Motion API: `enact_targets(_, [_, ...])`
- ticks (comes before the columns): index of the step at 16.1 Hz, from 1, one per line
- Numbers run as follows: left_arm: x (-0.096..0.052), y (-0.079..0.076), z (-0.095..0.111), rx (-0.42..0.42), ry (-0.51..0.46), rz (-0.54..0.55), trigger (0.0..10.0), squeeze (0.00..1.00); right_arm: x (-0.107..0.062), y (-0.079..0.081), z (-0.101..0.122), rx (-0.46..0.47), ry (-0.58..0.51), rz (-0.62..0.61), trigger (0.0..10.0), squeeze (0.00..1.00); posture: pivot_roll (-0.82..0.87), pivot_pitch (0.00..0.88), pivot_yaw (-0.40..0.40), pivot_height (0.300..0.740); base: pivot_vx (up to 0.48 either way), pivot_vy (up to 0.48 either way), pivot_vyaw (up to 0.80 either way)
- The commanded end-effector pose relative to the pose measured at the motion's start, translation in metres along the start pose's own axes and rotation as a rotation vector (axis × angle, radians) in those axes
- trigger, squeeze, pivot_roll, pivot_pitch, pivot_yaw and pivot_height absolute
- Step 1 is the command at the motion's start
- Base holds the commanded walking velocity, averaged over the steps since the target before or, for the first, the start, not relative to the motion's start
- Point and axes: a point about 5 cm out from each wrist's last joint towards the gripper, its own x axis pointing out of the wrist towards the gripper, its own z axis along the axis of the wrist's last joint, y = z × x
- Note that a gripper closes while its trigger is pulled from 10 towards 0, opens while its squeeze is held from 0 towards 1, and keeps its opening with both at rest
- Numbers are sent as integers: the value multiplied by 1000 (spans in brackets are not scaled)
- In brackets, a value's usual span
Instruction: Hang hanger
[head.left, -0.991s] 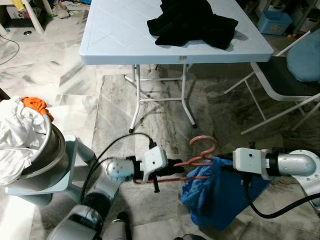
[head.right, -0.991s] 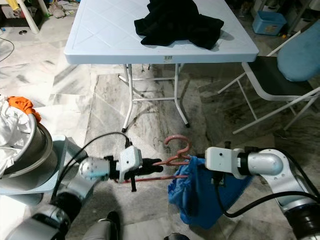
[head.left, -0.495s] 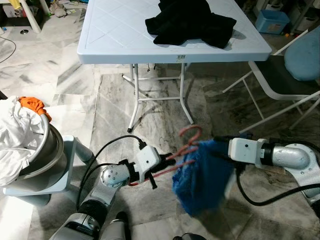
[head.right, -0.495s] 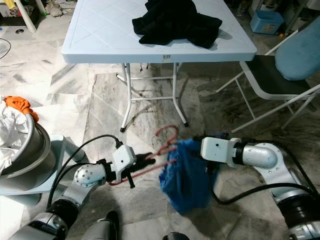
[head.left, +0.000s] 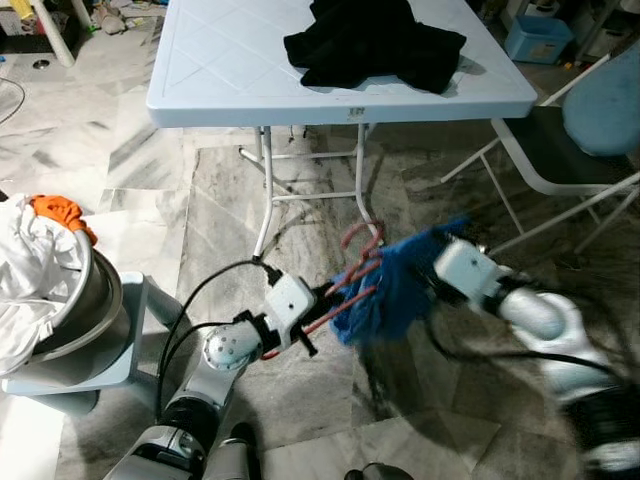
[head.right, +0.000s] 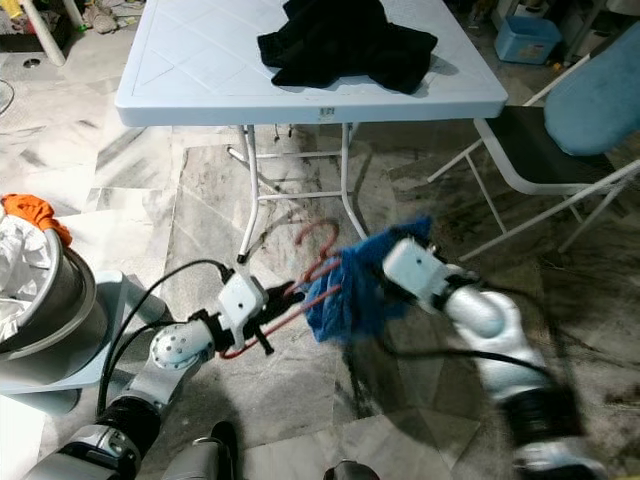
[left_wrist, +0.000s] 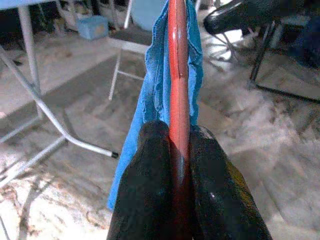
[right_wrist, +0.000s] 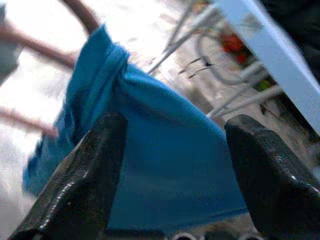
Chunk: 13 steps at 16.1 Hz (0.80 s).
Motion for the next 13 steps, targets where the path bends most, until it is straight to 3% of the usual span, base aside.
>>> enact_targets(1, [2,3,5,0,-22,34,0,0,-5,-1,-10,69,37,-64,10000,1000,-88,230,-57,740,0,0,0])
enact_targets(4, [3,9,10,-26,-52,86,0,0,-3,19,-11,201,40,-59,10000,961,-92,236,-53,740,0,0,0])
enact_targets(5, [5,10,13,-18,-61,98,0,0,-2,25,-12,235,44,-42,10000,561,-92,235,-52,740,0,0,0])
enact_targets(6, [5,13,14,-9,-59,114,0,0,-2,30,-11,269,46,-15,10000,0,-92,234,-50,740,0,0,0])
enact_targets(9, [7,16,16,-5,-57,127,0,0,-3,37,-8,395,31,34,10000,0,-90,231,-45,740,0,0,0])
enact_targets(13, [15,6,26,-8,-112,68,0,0,7,45,-1,518,-6,-24,10000,0,-88,226,-40,740,0,0,0])
